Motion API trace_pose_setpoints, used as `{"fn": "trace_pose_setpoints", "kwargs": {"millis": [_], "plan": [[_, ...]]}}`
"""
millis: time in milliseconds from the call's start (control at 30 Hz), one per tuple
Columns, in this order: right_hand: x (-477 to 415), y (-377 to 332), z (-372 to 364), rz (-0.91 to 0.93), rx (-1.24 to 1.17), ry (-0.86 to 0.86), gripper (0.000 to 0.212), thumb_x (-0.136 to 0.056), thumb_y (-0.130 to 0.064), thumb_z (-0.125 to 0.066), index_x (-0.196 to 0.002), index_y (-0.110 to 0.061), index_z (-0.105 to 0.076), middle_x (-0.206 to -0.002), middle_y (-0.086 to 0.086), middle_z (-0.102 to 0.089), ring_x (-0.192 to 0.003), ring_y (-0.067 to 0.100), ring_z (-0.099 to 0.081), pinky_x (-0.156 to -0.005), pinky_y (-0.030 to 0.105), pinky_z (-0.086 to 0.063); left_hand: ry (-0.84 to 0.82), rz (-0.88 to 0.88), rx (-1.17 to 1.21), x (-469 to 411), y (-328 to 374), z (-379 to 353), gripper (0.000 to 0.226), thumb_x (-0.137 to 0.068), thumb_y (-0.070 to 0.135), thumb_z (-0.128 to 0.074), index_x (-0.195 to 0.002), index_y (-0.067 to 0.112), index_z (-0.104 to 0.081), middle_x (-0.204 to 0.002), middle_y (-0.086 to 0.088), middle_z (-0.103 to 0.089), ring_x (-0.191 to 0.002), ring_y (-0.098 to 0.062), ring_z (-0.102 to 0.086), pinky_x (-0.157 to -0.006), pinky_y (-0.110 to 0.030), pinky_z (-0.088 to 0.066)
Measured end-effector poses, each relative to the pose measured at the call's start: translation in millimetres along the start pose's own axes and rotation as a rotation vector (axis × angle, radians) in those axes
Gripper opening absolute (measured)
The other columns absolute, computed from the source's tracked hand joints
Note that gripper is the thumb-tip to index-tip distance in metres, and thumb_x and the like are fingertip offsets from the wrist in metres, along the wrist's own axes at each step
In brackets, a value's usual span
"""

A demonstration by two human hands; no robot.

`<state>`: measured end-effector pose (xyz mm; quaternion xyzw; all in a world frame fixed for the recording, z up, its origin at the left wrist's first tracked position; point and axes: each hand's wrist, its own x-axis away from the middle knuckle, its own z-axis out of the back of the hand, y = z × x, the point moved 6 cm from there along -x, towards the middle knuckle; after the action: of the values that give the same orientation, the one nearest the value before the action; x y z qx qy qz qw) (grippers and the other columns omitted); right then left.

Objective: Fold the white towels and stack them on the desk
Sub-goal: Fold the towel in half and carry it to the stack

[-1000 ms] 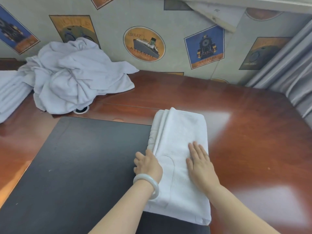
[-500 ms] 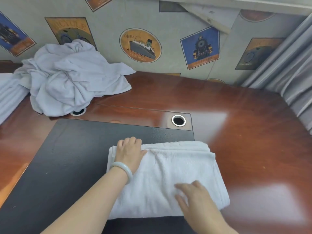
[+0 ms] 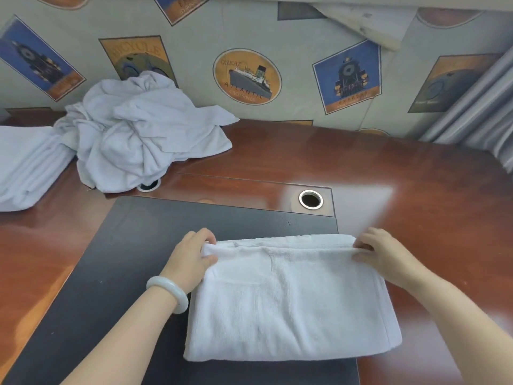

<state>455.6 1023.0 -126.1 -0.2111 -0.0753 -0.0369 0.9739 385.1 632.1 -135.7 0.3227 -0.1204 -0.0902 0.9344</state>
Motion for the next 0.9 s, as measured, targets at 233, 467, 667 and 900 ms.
{"fn": "trace_pose_setpoints", "kwargs": {"millis": [233,467,667,900], "plan": [[-27,7,-23,-0.026,-0.143,-0.129,0.020,-0.086,-0.005,-0.070,-0.093,-0.020,-0.059,-0.109,0.001,-0.055,-0.107,0.022,-0.053,-0.091,0.025,-0.038,0.006,0.104,0.163,4,-17,4,0.023,-0.091,0.013,-0.063,-0.096,0.035,-0.059,-0.101,0.003,-0.056,-0.085,-0.013,-0.054,-0.068,-0.021,-0.038],[-1,-21,25,0.060,-0.172,-0.279,0.021,-0.085,-0.019,-0.075,-0.083,-0.035,-0.063,-0.094,-0.014,-0.058,-0.093,0.006,-0.054,-0.080,0.014,-0.040,-0.118,0.113,0.501,16,-5,23,0.002,-0.092,0.011,-0.066,-0.093,0.010,-0.064,-0.085,0.001,-0.066,-0.081,-0.016,-0.062,-0.077,-0.029,-0.049],[-35,-18,22,-0.242,-0.430,-0.188,0.019,-0.093,-0.024,-0.065,-0.099,-0.006,-0.062,-0.095,0.004,-0.066,-0.088,0.019,-0.059,-0.075,0.031,-0.039,0.061,0.261,0.542,-3,-26,23,0.002,-0.096,0.013,-0.060,-0.097,0.011,-0.060,-0.091,-0.004,-0.065,-0.083,-0.023,-0.060,-0.072,-0.034,-0.045],[-60,3,-20,-0.361,-0.414,-0.104,0.013,-0.088,-0.015,-0.067,-0.096,-0.023,-0.060,-0.088,0.007,-0.063,-0.077,0.024,-0.056,-0.065,0.031,-0.041,0.182,0.335,0.325,-9,-41,-6,0.012,-0.099,0.024,-0.054,-0.110,0.021,-0.055,-0.104,0.001,-0.060,-0.088,-0.015,-0.053,-0.063,-0.021,-0.035]]}}
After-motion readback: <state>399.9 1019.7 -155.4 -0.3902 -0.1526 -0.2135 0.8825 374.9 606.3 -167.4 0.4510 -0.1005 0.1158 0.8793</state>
